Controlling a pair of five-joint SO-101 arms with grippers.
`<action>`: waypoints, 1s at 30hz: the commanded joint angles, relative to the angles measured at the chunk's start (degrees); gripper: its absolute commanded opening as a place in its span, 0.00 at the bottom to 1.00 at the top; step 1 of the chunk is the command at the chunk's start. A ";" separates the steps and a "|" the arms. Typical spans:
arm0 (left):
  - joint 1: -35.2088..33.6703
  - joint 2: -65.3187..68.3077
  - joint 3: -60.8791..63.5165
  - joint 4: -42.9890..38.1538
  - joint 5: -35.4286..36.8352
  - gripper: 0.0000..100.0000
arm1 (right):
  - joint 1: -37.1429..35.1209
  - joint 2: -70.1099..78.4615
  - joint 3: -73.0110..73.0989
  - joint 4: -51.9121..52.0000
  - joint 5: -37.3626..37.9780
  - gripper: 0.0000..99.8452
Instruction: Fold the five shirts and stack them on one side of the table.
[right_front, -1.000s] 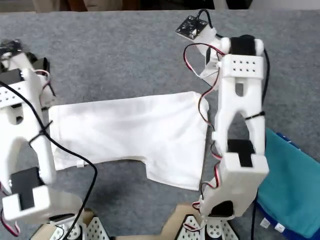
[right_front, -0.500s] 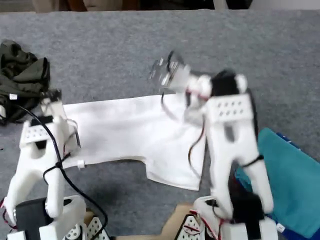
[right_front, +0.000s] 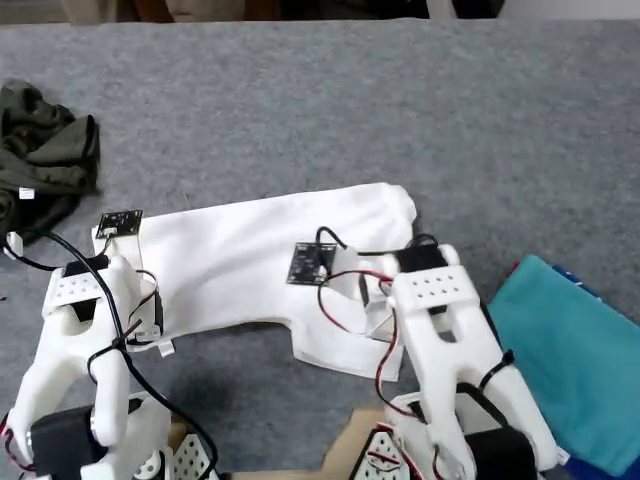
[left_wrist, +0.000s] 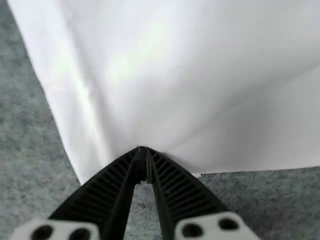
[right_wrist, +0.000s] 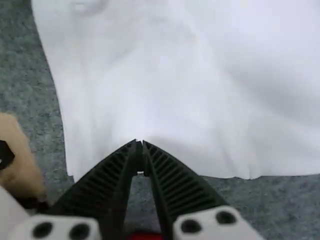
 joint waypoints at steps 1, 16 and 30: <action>-1.05 -0.22 -0.26 0.09 -0.26 0.02 | 3.38 3.30 0.13 -3.87 1.58 0.01; -4.13 -0.22 -16.70 9.32 -0.09 0.02 | 8.92 14.55 -3.30 -7.47 4.22 0.01; -7.30 -0.04 -17.85 6.77 -0.44 0.02 | -1.45 -15.25 -11.30 15.56 4.31 0.01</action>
